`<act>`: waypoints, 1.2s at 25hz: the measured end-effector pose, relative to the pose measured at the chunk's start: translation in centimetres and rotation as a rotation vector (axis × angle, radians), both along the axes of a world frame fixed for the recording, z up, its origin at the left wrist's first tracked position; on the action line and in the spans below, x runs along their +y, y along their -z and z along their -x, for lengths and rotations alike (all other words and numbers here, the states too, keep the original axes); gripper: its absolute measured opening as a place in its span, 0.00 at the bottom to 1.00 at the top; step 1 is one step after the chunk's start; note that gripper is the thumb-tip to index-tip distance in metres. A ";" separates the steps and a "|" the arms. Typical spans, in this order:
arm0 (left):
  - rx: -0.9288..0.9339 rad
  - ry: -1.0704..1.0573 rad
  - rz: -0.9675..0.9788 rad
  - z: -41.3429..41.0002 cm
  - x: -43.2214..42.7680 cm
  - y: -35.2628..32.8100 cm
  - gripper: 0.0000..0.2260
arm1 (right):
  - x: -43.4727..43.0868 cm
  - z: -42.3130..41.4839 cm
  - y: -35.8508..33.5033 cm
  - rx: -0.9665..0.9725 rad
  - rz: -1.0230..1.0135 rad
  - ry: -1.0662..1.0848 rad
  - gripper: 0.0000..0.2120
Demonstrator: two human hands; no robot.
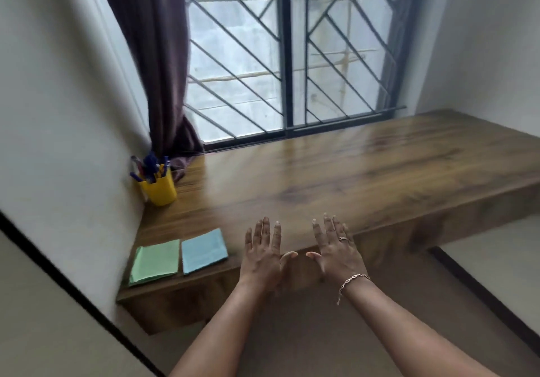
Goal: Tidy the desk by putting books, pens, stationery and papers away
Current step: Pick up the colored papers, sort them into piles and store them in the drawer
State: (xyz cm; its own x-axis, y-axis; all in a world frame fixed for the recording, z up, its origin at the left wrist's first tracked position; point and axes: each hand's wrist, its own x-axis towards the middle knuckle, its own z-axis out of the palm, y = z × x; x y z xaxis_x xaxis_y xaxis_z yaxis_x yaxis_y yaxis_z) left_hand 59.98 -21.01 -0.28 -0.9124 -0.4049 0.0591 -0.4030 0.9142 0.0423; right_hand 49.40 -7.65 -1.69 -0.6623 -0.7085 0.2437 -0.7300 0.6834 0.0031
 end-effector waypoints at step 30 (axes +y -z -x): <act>-0.323 1.245 0.009 -2.6 65.5 9.2 0.33 | 72.7 -30.0 9.3 -0.353 0.216 1.265 0.23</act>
State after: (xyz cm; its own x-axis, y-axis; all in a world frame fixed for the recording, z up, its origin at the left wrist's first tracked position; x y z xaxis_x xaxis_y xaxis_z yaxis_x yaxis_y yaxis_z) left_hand 62.58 44.52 -9.45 -0.6467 0.7254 -0.2358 0.7275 0.6795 0.0953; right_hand 79.43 65.09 -11.01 -0.8820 0.4689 -0.0476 0.4653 0.8500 -0.2471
